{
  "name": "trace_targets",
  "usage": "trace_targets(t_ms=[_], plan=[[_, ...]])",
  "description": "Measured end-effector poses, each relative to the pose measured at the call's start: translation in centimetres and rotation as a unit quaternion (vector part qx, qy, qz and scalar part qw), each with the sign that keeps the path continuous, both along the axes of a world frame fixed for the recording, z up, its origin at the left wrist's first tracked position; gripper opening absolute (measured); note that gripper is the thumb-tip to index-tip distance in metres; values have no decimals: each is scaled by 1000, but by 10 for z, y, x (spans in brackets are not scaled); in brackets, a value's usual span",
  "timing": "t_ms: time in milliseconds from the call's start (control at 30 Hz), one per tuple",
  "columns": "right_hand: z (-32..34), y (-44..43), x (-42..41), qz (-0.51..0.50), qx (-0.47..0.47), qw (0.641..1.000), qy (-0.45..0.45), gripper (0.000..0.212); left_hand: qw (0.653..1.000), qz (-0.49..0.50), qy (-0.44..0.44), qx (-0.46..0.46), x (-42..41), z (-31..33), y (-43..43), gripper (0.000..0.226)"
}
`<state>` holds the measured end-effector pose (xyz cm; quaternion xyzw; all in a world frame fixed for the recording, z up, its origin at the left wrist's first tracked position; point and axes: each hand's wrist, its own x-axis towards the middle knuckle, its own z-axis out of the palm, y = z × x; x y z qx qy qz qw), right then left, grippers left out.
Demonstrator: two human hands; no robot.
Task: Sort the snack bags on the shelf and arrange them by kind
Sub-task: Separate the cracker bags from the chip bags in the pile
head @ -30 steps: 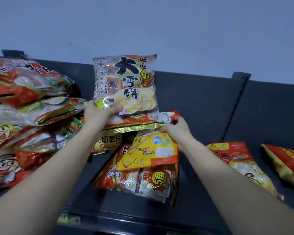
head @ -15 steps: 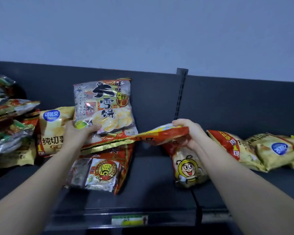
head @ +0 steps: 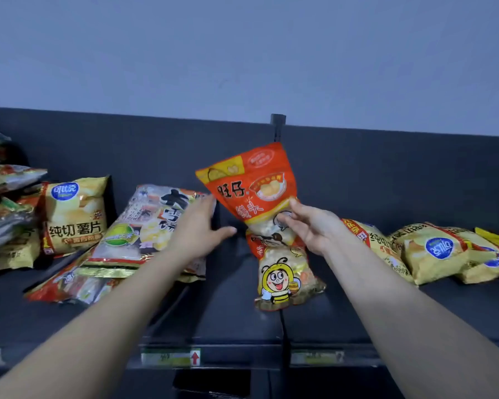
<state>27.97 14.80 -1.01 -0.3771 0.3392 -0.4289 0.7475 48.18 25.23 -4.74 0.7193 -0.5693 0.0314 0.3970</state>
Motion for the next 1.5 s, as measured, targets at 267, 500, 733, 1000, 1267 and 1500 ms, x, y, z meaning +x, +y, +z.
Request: trace_targets(t_ms=[267, 500, 733, 1000, 1267, 1500], plan=[[-1, -20, -28, -67, -20, 995, 66, 15, 938, -105, 328, 27, -70, -13, -56, 62], [-40, -21, -25, 28, -319, 784, 532, 52, 956, 32, 224, 185, -81, -23, -70, 34], [-40, -9, -5, 47, -421, 622, 658, 46, 975, 33, 102, 193, -58, -12, -34, 29], [-40, 26, 50, 74, -527, 616, 580, 41, 981, 169, -25, 97, 9, 10, 36, 24], [-41, 82, 108, 240, -423, 741, 463, 53, 927, 310, 88, 191, 95, -12, 108, 84], [-57, 93, 155, 215, -210, 874, 382, 57, 909, 198, 297, 215, 141, -32, 141, 90]])
